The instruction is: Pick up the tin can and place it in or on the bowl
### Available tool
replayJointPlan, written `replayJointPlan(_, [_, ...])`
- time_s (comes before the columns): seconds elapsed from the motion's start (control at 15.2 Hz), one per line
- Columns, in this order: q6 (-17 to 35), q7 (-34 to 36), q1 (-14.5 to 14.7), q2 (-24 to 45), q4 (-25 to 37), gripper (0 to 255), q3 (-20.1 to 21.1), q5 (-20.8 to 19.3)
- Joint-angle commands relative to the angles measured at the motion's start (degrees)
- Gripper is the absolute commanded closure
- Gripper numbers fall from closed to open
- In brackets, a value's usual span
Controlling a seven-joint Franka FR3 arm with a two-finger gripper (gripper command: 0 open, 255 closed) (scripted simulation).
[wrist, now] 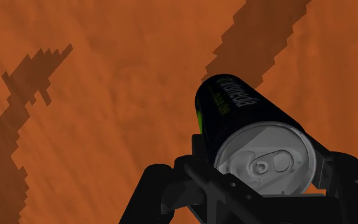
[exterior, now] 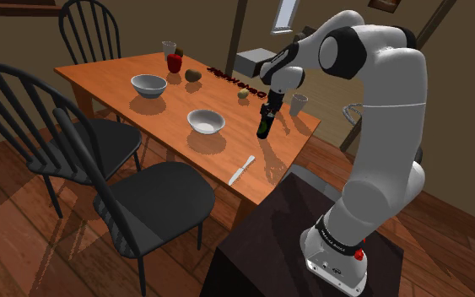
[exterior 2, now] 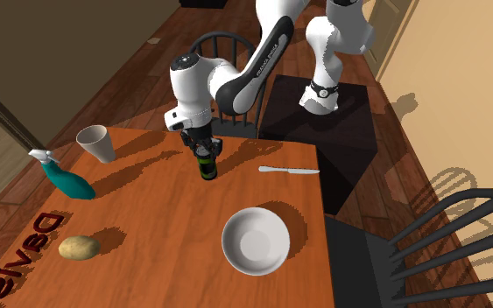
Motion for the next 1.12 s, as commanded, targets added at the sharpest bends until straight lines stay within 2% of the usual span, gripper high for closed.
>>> replayJointPlan(0.0, [0.0,0.01,0.01,0.06,-0.03,255,0.02,0.0])
replayJointPlan(1.06, [-8.56,2.26,1.53,-6.73,2.2,255,-2.19,-3.59])
